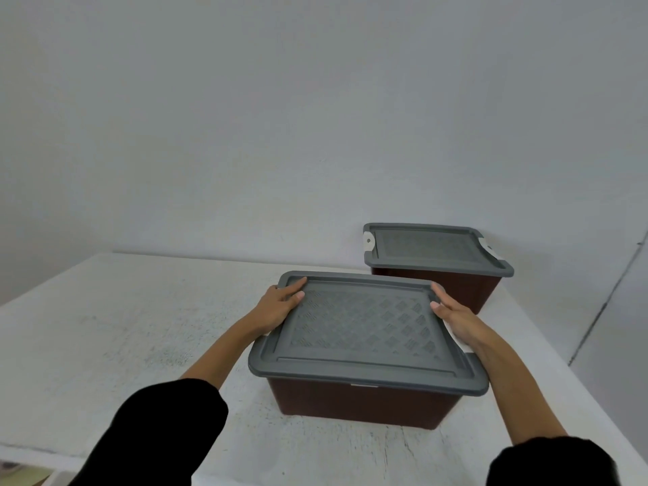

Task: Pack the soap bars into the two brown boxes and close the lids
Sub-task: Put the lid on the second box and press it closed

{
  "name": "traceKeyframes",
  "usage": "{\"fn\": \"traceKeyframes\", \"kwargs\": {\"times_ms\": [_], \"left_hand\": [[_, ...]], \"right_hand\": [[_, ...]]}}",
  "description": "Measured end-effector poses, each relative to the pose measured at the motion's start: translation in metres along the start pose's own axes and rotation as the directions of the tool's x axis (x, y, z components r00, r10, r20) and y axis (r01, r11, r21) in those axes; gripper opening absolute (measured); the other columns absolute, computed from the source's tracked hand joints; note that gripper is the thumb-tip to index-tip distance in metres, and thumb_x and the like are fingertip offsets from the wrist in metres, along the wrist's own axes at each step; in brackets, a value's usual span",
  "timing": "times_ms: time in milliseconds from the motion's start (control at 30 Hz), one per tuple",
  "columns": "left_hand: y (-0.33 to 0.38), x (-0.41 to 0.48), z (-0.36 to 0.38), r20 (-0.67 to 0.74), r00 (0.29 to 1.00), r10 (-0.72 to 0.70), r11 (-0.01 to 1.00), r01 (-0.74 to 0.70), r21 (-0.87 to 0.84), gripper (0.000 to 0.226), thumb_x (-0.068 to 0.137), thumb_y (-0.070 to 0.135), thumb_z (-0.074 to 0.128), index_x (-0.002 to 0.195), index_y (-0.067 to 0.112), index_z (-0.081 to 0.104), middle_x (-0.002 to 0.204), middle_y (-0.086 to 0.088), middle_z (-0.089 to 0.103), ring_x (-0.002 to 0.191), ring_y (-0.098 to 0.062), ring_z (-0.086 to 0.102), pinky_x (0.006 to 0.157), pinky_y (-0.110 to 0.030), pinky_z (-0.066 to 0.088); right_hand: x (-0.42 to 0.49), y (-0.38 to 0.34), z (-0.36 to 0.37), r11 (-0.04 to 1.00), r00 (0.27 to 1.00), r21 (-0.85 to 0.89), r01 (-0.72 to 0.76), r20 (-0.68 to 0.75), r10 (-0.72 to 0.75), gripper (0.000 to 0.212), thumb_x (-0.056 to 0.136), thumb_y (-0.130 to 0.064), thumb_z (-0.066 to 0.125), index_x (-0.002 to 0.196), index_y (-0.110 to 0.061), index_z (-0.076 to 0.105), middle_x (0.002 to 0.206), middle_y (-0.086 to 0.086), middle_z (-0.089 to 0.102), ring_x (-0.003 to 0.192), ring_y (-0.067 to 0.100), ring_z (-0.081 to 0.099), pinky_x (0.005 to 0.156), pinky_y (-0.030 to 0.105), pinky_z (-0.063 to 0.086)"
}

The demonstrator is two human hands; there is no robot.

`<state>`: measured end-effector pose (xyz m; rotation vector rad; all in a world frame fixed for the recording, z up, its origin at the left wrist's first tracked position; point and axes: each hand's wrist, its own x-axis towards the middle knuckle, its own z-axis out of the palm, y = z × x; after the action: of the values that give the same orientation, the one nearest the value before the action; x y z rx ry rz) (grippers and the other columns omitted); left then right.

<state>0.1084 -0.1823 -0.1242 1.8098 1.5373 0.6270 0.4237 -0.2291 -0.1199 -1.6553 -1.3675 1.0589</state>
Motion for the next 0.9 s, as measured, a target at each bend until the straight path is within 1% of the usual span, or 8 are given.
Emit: {"fn": "traceKeyframes", "kwargs": {"times_ms": [100, 200, 233, 300, 367, 667, 800, 900], "left_hand": [[0.004, -0.001, 0.001, -0.016, 1.000, 0.000, 0.999, 0.001, 0.042, 0.045, 0.098, 0.037, 0.037, 0.143, 0.035, 0.031, 0.129, -0.026, 0.045, 0.123, -0.036, 0.044, 0.110, -0.040, 0.031], [0.005, -0.002, 0.001, -0.022, 0.999, 0.024, 0.999, -0.024, 0.022, 0.044, 0.100, 0.029, 0.037, 0.143, 0.034, 0.029, 0.115, -0.019, 0.052, 0.113, -0.027, 0.049, 0.095, -0.029, 0.036], [0.005, -0.004, 0.000, -0.015, 0.999, 0.032, 0.999, -0.031, 0.009, 0.044, 0.100, 0.028, 0.037, 0.142, 0.035, 0.027, 0.121, -0.015, 0.050, 0.117, -0.024, 0.046, 0.097, -0.028, 0.034], [0.003, -0.006, -0.003, -0.009, 0.999, 0.039, 0.999, -0.039, -0.018, 0.045, 0.100, 0.025, 0.038, 0.144, 0.029, 0.029, 0.145, -0.010, 0.038, 0.135, -0.026, 0.035, 0.110, -0.034, 0.028], [-0.002, -0.007, -0.009, -0.003, 0.999, 0.043, 0.999, -0.043, -0.027, 0.044, 0.100, 0.024, 0.038, 0.144, 0.027, 0.031, 0.153, -0.007, 0.028, 0.140, -0.027, 0.027, 0.115, -0.037, 0.023], [-0.047, -0.026, -0.057, -0.046, 0.999, 0.011, 0.998, -0.014, -0.064, 0.044, 0.098, 0.024, 0.042, 0.141, 0.029, 0.036, 0.151, -0.007, 0.031, 0.138, -0.026, 0.031, 0.115, -0.041, 0.026], [-0.072, -0.032, -0.088, -0.060, 0.998, 0.001, 0.999, -0.003, -0.034, 0.043, 0.098, 0.026, 0.044, 0.140, 0.030, 0.038, 0.149, -0.008, 0.035, 0.136, -0.027, 0.034, 0.114, -0.043, 0.028], [-0.085, -0.032, -0.107, -0.051, 0.999, 0.006, 1.000, -0.006, -0.012, 0.042, 0.098, 0.026, 0.043, 0.140, 0.030, 0.039, 0.149, -0.007, 0.035, 0.136, -0.027, 0.034, 0.113, -0.042, 0.028]], "right_hand": [[-0.004, -0.002, 0.001, 0.999, 1.000, 0.032, 0.011, -0.011, -0.011, 0.050, 0.098, -0.015, 0.043, 0.145, -0.025, 0.030, 0.152, 0.006, 0.029, 0.141, 0.023, 0.027, 0.114, 0.034, 0.021], [-0.011, -0.008, 0.004, 0.999, 0.999, -0.036, 0.034, 0.022, -0.033, 0.048, 0.094, -0.017, 0.051, 0.140, -0.023, 0.038, 0.149, 0.008, 0.031, 0.136, 0.026, 0.032, 0.107, 0.032, 0.029], [-0.013, -0.009, 0.005, 0.998, 0.999, -0.056, 0.037, 0.030, -0.035, 0.050, 0.093, -0.019, 0.053, 0.140, -0.024, 0.038, 0.149, 0.008, 0.031, 0.136, 0.026, 0.031, 0.107, 0.033, 0.029], [-0.016, -0.009, 0.007, 0.997, 0.999, -0.061, 0.038, 0.027, -0.037, 0.053, 0.091, -0.021, 0.057, 0.141, -0.025, 0.038, 0.150, 0.008, 0.030, 0.137, 0.026, 0.031, 0.107, 0.033, 0.030], [-0.018, -0.010, 0.013, 0.997, 0.999, -0.057, 0.048, 0.013, -0.048, 0.055, 0.090, -0.021, 0.058, 0.141, -0.025, 0.038, 0.150, 0.008, 0.030, 0.137, 0.026, 0.031, 0.107, 0.034, 0.030], [-0.013, -0.030, 0.073, 0.997, 0.998, -0.059, 0.049, 0.039, -0.047, 0.062, 0.084, -0.027, 0.066, 0.140, -0.030, 0.040, 0.149, 0.005, 0.033, 0.136, 0.025, 0.034, 0.110, 0.038, 0.033], [-0.010, -0.044, 0.110, 0.996, 0.998, -0.069, 0.054, 0.040, -0.051, 0.063, 0.083, -0.028, 0.068, 0.139, -0.030, 0.040, 0.149, 0.006, 0.034, 0.136, 0.025, 0.035, 0.112, 0.041, 0.032], [-0.013, -0.054, 0.132, 0.996, 0.999, -0.074, 0.039, 0.029, -0.037, 0.062, 0.084, -0.030, 0.066, 0.140, -0.030, 0.040, 0.149, 0.005, 0.033, 0.135, 0.026, 0.035, 0.110, 0.038, 0.033]]}}
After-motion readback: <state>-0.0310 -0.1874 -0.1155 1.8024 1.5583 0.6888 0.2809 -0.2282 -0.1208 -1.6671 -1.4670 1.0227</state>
